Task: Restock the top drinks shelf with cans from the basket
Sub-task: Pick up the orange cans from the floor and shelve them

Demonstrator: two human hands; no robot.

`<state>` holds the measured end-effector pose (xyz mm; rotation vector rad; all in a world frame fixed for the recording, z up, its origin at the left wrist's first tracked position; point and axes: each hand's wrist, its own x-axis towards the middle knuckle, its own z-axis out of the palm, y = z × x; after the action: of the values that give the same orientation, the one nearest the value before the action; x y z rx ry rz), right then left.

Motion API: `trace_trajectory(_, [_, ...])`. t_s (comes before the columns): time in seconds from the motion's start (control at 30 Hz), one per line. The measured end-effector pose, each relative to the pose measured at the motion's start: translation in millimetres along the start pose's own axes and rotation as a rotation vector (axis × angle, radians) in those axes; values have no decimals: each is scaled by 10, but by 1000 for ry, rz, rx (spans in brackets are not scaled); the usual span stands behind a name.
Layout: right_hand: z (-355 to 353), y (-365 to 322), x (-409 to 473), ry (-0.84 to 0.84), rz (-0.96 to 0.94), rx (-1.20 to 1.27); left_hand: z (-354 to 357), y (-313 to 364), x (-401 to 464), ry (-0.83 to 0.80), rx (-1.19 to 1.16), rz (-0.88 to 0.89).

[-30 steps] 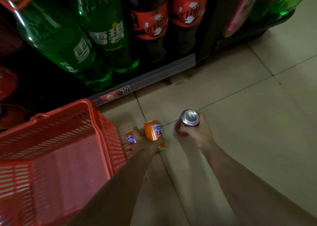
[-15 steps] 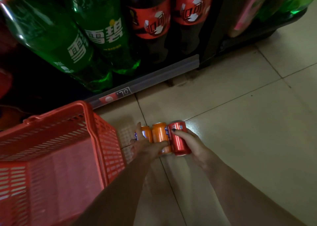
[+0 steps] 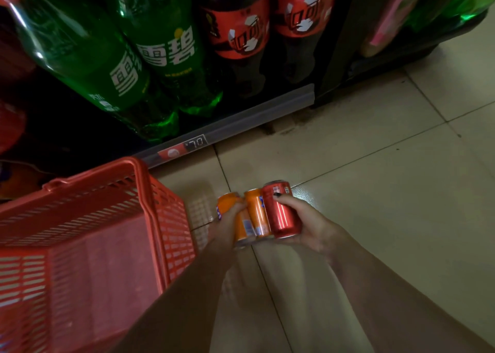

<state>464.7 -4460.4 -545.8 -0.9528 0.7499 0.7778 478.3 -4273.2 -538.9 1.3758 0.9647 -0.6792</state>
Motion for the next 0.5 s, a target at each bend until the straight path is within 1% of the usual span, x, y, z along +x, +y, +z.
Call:
trace_trajectory(0.1, [-9, 15, -34, 8, -3, -15, 69, 92, -41, -143, -52, 29])
trace_trajectory(0.23, [37, 44, -89, 14, 3, -15, 146, 182, -124, -305, -12, -21])
trace_trajectory(0.33, [62, 45, -164, 39, -14, 22, 163, 190, -231, -351, 44, -38])
trace_trajectory(0.43, [91, -33, -299, 31, -57, 98, 189, 262, -313, -417, 31, -5])
trace_trajectory(0.5, [109, -139, -416, 29, -96, 106, 226, 381, -395, -444, 55, 16])
